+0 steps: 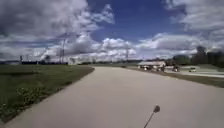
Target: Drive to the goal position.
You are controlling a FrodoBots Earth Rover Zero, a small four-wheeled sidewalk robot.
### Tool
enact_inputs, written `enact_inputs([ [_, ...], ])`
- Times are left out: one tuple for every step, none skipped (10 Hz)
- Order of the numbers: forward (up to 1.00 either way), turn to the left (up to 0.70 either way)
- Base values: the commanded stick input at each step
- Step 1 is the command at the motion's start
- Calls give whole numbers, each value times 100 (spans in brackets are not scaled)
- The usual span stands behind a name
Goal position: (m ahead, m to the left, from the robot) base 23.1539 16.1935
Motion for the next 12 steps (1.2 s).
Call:
enact_inputs([
  [100, 0],
  [100, 0],
  [100, 0],
  [100, 0],
  [100, 0],
  [100, 0],
  [100, 0],
  [100, 0],
  [100, 0],
  [100, 0],
  [100, 0],
  [100, 0],
])
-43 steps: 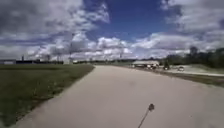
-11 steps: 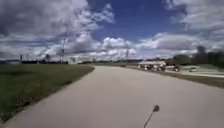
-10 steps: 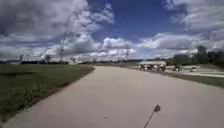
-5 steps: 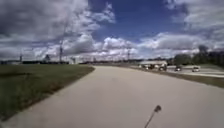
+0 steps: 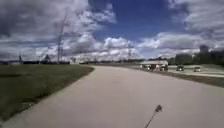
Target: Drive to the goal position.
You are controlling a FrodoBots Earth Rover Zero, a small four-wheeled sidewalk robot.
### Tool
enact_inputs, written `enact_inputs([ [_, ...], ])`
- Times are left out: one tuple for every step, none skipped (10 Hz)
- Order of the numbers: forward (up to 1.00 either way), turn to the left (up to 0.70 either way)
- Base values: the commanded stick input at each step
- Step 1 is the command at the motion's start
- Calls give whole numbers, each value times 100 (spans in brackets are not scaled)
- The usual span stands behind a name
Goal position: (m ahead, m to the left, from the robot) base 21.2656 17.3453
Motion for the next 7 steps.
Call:
enact_inputs([
  [100, 0],
  [100, 0],
  [100, 0],
  [100, 0],
  [100, 0],
  [100, 0],
  [100, 0],
])
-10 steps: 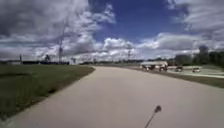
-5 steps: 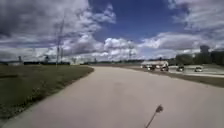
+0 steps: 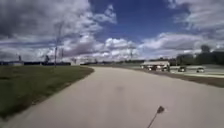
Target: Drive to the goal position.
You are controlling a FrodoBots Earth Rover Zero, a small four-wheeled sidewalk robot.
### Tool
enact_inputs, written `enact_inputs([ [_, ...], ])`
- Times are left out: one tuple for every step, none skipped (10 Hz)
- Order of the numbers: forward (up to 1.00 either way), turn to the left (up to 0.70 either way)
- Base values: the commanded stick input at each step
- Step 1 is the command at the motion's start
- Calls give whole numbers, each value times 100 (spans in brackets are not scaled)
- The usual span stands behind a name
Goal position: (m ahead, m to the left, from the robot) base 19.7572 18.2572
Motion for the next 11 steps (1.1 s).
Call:
enact_inputs([
  [100, 0],
  [100, 0],
  [100, 0],
  [100, 0],
  [100, 0],
  [100, 0],
  [100, 0],
  [100, 0],
  [100, 0],
  [100, 0],
  [100, 0],
])
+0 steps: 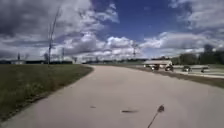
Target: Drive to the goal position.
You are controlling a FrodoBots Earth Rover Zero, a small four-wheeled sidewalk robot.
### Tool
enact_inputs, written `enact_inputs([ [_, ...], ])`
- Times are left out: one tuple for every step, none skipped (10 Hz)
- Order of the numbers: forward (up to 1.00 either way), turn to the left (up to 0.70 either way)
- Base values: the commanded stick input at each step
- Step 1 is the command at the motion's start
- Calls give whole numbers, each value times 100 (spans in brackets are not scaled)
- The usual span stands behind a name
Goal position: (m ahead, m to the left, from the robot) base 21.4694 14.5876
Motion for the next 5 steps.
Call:
enact_inputs([
  [100, 0],
  [100, 0],
  [100, 0],
  [100, 0],
  [100, 0],
])
